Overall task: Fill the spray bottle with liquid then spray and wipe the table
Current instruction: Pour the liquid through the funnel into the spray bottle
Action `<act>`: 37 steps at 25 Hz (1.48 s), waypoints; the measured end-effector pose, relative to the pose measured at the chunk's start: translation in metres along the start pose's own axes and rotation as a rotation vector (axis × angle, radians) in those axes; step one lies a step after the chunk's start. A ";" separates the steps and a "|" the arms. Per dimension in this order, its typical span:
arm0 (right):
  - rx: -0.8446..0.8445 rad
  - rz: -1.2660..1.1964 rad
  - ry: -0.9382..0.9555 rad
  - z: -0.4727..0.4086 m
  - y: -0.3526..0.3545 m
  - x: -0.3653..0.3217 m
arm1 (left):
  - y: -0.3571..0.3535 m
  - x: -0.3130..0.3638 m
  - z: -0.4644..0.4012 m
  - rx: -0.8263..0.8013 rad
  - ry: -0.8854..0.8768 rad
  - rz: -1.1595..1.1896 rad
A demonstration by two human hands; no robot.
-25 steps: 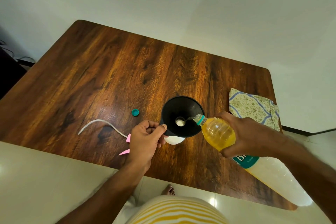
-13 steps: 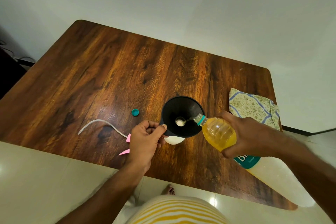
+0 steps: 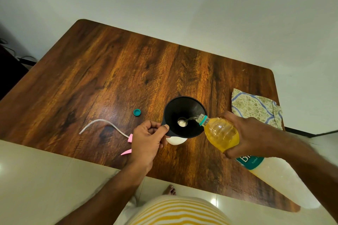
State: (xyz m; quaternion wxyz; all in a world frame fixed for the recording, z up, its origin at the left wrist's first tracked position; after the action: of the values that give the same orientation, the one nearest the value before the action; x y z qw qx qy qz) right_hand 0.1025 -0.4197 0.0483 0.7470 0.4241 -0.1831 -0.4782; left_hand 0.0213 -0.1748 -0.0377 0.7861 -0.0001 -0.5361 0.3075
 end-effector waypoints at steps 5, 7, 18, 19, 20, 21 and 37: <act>-0.007 0.005 -0.006 0.001 0.000 0.001 | 0.000 -0.001 -0.001 0.000 0.000 -0.002; -0.003 0.010 -0.011 0.001 0.000 0.002 | 0.000 -0.001 -0.001 0.003 -0.002 0.007; -0.026 0.001 -0.026 0.003 0.002 0.001 | 0.000 -0.003 -0.002 0.012 0.005 0.019; -0.026 0.004 -0.028 0.004 0.002 0.000 | 0.000 -0.003 -0.002 0.014 0.005 0.017; -0.026 0.007 -0.029 0.004 0.003 0.000 | 0.001 -0.002 -0.002 0.015 0.004 0.014; -0.025 0.008 -0.029 0.004 0.003 -0.001 | 0.001 -0.003 -0.002 0.015 0.006 0.011; -0.038 0.012 -0.033 0.013 0.010 -0.007 | 0.001 -0.003 -0.002 0.025 0.005 0.000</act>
State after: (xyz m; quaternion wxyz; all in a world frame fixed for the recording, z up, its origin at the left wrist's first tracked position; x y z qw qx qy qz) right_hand 0.0964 -0.4172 0.0649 0.7546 0.4008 -0.1887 -0.4840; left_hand 0.0217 -0.1750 -0.0413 0.7874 0.0088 -0.5303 0.3142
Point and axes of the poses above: each hand's wrist, its own z-axis away from the middle knuckle, its own y-axis out of the back of the hand, x = y × z, the point moved 7 cm from there along -z, towards the middle knuckle, and after that the axes turned 15 degrees about z, right-handed, at the moved point
